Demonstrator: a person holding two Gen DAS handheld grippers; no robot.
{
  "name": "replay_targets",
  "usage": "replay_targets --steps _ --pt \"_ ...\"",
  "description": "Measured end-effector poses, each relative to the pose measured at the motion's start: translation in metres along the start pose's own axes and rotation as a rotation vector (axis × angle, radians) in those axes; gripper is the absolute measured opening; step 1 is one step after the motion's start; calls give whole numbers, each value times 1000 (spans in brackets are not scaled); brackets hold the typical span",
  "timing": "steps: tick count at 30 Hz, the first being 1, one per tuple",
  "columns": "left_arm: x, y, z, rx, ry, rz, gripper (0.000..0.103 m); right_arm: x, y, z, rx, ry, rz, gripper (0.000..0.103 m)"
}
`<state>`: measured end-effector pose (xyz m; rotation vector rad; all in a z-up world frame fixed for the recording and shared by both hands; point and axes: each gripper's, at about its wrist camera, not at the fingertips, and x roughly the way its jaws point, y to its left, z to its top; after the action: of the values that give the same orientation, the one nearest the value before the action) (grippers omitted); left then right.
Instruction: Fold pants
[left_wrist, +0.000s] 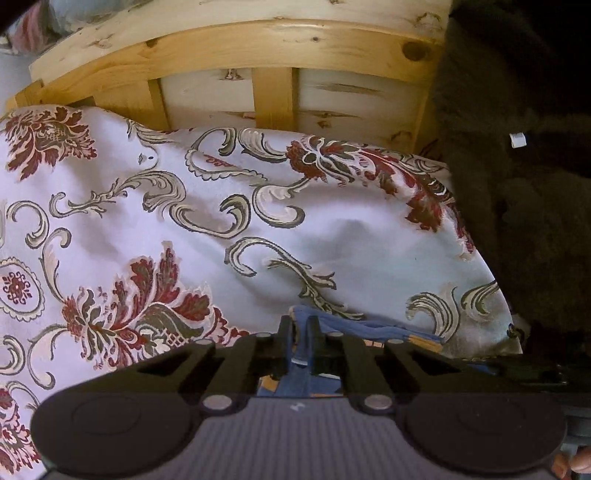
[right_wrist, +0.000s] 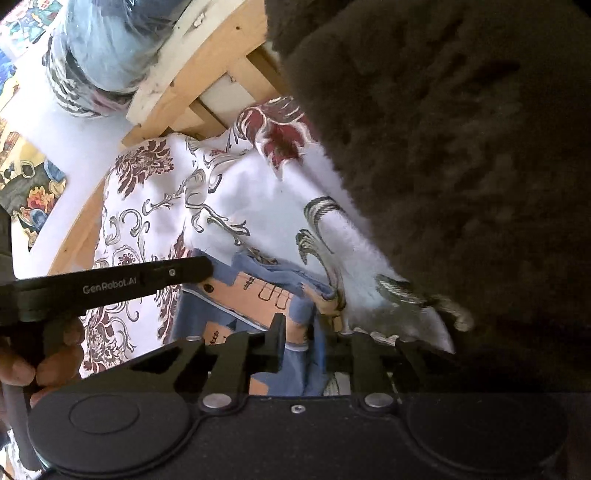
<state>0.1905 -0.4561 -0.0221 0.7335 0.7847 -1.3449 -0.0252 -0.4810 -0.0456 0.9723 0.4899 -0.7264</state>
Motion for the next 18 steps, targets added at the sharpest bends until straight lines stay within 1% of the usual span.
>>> replay_targets --steps 2,3,4,6,13,15,18 --pt "0 0 0 -3 1 3 8 3 1 1 -1 5 7 18" --pt "0 0 0 -3 1 5 8 5 1 1 1 9 5 11" --pt "0 1 -1 -3 1 8 8 7 -1 2 12 15 5 7" --pt "-1 1 -1 -10 -1 10 8 6 -5 2 29 12 4 2" --pt "-15 -7 -1 -9 -46 13 8 -23 -6 0 4 -62 23 1" --pt "-15 -12 0 -7 -62 11 8 -26 -7 1 -2 -81 6 1" --pt "-4 -18 1 9 -63 27 8 -18 -9 1 0 -55 -25 2"
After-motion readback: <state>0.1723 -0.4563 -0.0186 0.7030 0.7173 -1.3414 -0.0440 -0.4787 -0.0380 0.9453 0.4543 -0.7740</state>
